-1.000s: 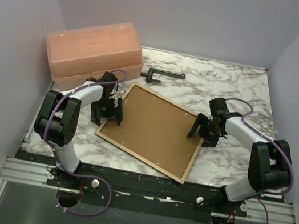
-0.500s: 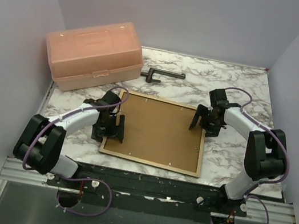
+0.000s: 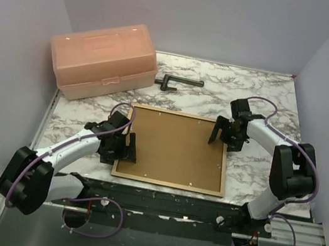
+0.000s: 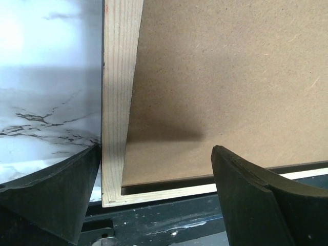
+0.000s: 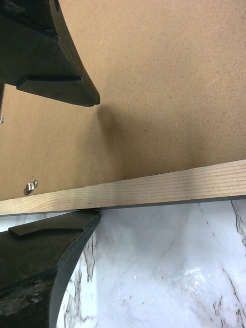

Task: Put the photo into the frame
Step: Adjust the photo frame at the center of the board.

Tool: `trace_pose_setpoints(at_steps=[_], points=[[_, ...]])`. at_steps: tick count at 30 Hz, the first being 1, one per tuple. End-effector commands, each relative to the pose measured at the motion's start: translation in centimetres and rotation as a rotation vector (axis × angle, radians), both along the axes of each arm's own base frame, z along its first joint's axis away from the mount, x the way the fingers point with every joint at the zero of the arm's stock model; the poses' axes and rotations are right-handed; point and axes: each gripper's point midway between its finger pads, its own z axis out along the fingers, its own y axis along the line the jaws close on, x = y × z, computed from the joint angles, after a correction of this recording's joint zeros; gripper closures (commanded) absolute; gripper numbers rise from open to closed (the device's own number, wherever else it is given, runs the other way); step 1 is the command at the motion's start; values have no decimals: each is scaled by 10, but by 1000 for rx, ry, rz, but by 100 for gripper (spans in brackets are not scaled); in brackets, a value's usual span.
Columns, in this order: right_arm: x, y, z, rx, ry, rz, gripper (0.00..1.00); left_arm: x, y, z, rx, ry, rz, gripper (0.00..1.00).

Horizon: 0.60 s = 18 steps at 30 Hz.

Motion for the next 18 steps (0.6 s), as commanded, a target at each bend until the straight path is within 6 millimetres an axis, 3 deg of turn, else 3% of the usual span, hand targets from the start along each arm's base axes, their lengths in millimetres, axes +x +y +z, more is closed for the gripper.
trace_pose_setpoints(at_steps=[1,5,10,11,12,18], points=[[-10,33,3,152,40,48,12,-30,-6,-11,-46,109,31,5],[-7,40,4,187,47,62,11,-20,-2,6,-24,57,53,1],[-10,44,5,194,71,94,10,-1,17,30,100,-9,84,2],[-12,42,4,179,79,92,10,2,18,33,111,-19,80,1],[-13,38,3,157,85,88,1,5,19,36,112,-27,79,1],[-33,14,12,47,100,59,0,19,19,45,111,-54,66,2]])
